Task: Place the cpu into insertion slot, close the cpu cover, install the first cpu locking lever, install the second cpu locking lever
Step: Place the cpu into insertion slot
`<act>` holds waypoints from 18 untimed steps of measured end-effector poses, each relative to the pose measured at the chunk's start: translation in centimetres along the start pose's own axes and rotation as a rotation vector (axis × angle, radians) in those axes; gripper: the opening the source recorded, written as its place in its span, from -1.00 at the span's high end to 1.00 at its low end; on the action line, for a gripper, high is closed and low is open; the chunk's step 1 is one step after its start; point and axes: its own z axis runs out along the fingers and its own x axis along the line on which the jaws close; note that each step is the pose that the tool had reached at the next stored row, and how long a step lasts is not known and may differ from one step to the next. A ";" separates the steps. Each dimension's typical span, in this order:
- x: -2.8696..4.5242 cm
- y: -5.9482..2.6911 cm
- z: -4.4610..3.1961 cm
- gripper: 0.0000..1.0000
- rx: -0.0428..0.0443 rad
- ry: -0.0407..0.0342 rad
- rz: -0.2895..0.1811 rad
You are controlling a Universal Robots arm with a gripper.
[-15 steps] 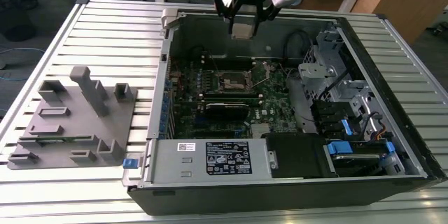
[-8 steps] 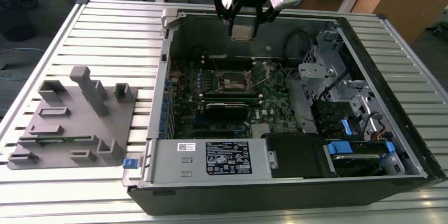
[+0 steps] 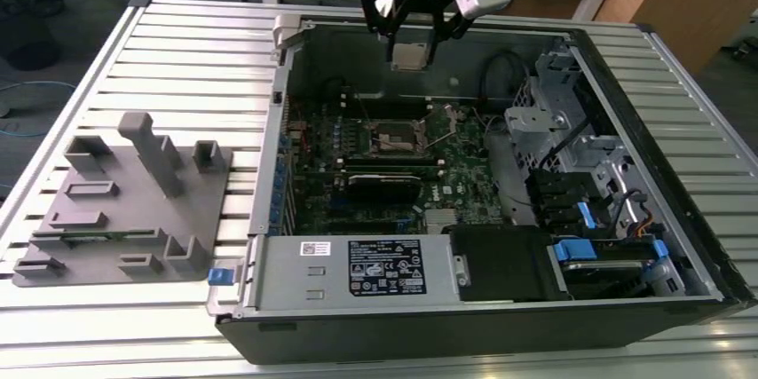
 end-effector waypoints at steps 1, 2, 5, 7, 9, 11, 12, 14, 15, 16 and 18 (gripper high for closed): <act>0.00 0.00 0.01 -0.08 0.0004 -0.0001 0.000; 0.00 0.00 0.02 -0.08 0.0010 -0.0001 0.000; 0.00 0.00 0.05 -0.08 0.0032 -0.0001 0.000; 0.00 -0.01 0.06 -0.08 0.0050 -0.0002 0.000; 0.00 -0.01 0.07 -0.08 0.0067 -0.0001 0.000; 0.00 -0.01 0.08 -0.08 0.0082 -0.0002 0.000; 0.00 -0.01 0.09 -0.08 0.0087 -0.0002 0.000; 0.00 -0.01 0.10 -0.08 0.0101 -0.0003 0.000; 0.00 -0.01 0.10 -0.08 0.0108 -0.0003 0.000; 0.00 -0.01 0.11 -0.08 0.0116 -0.0003 0.000; 0.00 -0.01 0.12 -0.08 0.0131 -0.0003 0.000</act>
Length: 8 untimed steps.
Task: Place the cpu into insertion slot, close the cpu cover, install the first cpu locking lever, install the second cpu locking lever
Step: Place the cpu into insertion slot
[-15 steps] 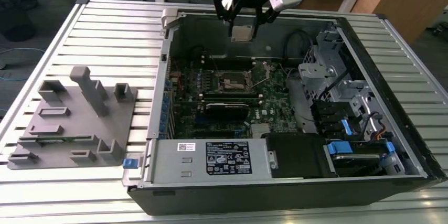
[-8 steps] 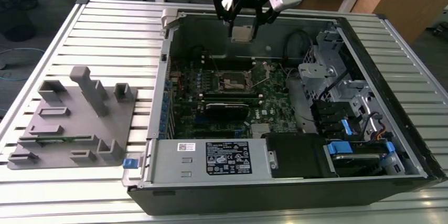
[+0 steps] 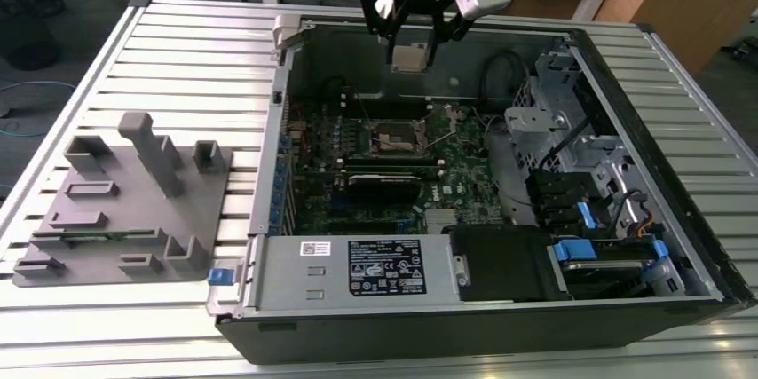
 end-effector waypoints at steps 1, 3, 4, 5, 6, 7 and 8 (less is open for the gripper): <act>0.00 0.00 0.01 -0.08 0.0007 0.0000 0.000; 0.00 0.00 0.02 -0.08 0.0026 -0.0001 0.000; 0.00 0.00 0.02 -0.08 0.0036 -0.0002 0.000; 0.00 0.00 0.03 -0.08 0.0047 -0.0002 0.000; 0.00 0.00 0.05 -0.08 0.0055 -0.0002 0.000; 0.00 0.00 0.09 -0.08 0.0064 -0.0002 0.000; 0.00 -0.01 0.13 -0.08 0.0074 -0.0002 0.000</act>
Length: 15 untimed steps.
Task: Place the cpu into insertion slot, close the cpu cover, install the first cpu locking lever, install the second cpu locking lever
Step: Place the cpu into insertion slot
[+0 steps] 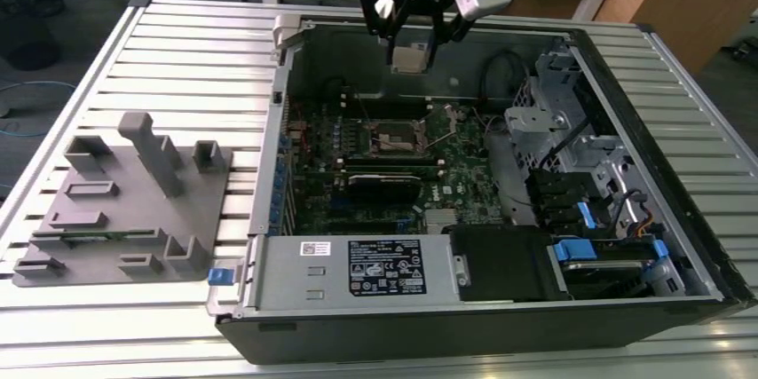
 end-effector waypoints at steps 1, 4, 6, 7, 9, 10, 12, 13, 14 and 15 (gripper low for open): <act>0.00 0.00 0.04 -0.08 0.0009 0.0000 0.000; 0.00 -0.01 0.15 -0.08 0.0027 -0.0001 0.000; 0.00 -0.01 0.19 -0.08 0.0037 -0.0001 0.000; 0.00 -0.02 0.21 -0.08 0.0043 -0.0001 0.000; 0.00 -0.02 0.25 -0.08 0.0051 -0.0002 0.000; 0.00 -0.02 0.26 -0.08 0.0056 -0.0002 0.000; 0.00 -0.02 0.29 -0.08 0.0065 -0.0002 0.000; 0.00 -0.02 0.30 -0.08 0.0070 -0.0002 0.000; 0.00 -0.02 0.31 -0.08 0.0073 -0.0002 0.000; 0.00 -0.02 0.32 -0.08 0.0077 -0.0003 0.000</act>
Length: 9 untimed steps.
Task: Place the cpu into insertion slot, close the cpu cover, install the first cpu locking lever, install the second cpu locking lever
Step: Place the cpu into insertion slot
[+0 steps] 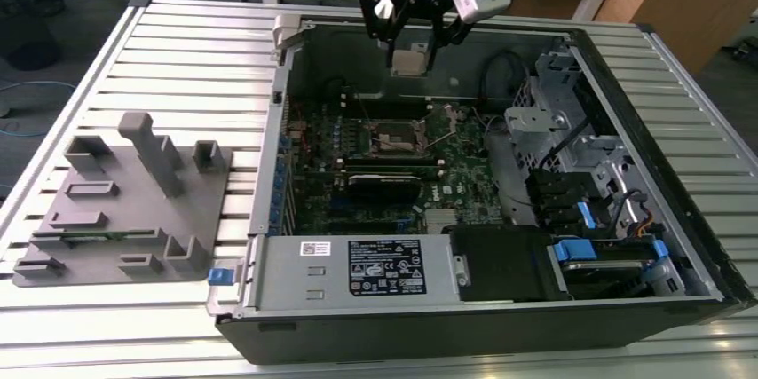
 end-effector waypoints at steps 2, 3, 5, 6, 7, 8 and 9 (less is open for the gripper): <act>0.00 0.00 0.02 -0.08 0.0010 -0.0001 0.000; 0.00 0.00 0.03 -0.08 0.0015 -0.0001 0.000; 0.00 0.00 0.04 -0.08 0.0026 -0.0001 0.000; 0.00 0.00 0.05 -0.08 0.0032 -0.0001 0.000; 0.00 0.00 0.05 -0.08 0.0039 -0.0001 0.000; 0.00 0.00 0.06 -0.08 0.0047 -0.0001 0.000; 0.00 0.00 0.06 -0.08 0.0054 -0.0001 0.000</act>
